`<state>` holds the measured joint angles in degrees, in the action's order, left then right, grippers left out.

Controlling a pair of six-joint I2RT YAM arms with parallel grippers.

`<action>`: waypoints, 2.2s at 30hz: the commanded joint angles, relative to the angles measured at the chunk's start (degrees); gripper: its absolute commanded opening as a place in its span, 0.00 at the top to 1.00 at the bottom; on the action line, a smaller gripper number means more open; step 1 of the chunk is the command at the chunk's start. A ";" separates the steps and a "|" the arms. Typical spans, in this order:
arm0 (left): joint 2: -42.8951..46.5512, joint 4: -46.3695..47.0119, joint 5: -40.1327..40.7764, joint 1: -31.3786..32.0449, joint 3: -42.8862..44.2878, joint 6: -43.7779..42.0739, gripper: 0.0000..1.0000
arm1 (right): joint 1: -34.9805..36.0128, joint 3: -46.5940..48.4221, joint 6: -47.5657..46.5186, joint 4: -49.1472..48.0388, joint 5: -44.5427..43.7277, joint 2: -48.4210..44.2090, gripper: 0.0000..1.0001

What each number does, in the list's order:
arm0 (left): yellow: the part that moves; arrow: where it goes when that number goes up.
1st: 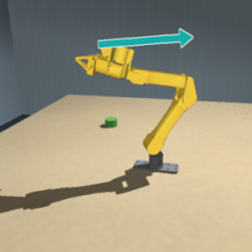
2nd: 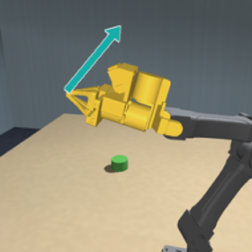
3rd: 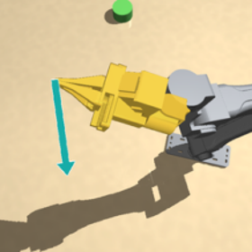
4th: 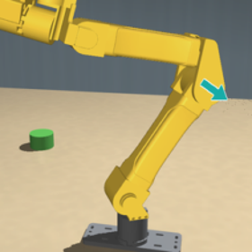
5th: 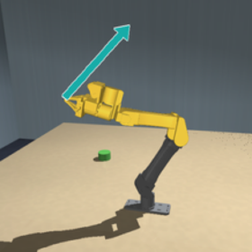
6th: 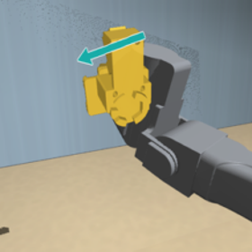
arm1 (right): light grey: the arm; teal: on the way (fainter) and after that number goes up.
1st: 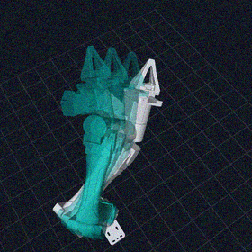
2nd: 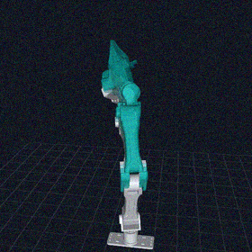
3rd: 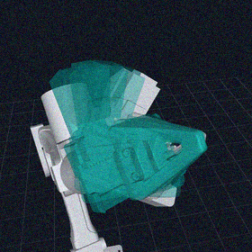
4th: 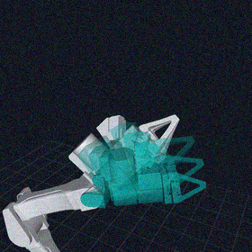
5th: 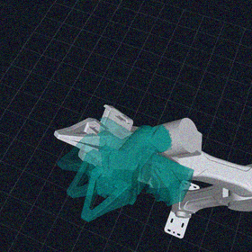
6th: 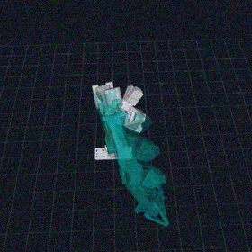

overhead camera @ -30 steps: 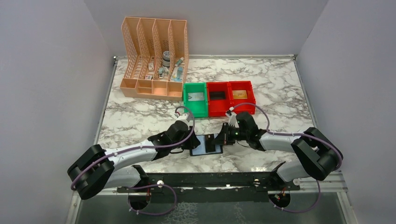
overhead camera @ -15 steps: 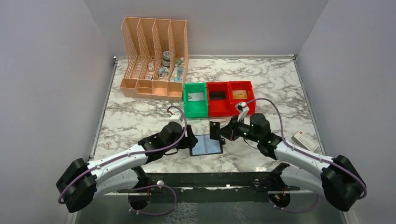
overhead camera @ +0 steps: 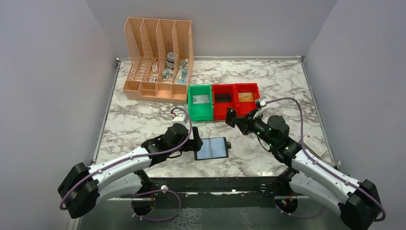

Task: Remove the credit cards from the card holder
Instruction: Place the credit card in the storage box.

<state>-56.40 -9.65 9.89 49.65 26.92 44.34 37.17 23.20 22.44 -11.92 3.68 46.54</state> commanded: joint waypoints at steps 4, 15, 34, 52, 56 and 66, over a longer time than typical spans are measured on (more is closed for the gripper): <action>-0.66 -0.17 -0.61 -3.19 1.91 -2.55 0.01 | -1.14 8.32 -4.48 5.76 -2.98 4.46 0.99; 4.94 0.05 -9.93 -12.56 -0.79 -1.82 0.01 | -14.86 17.73 -6.61 6.10 10.97 17.66 0.99; 7.03 0.74 -11.16 -12.73 -1.57 -0.42 0.01 | -12.65 24.64 -50.07 -6.13 19.15 39.28 0.99; 7.12 -0.90 -12.75 -12.69 -0.57 -1.36 0.02 | -11.52 38.30 -74.65 7.48 8.96 54.60 0.99; 6.97 -1.34 -13.03 -12.69 -0.15 -1.82 0.03 | -11.44 40.47 -75.70 9.73 9.44 56.60 0.99; 6.68 -0.92 -14.02 -12.73 -0.37 -2.06 0.03 | -10.03 42.74 -78.06 6.93 7.42 60.63 0.97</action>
<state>-50.15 -11.64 -2.24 37.19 25.89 42.92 26.33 63.99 -53.74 -3.46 13.41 105.06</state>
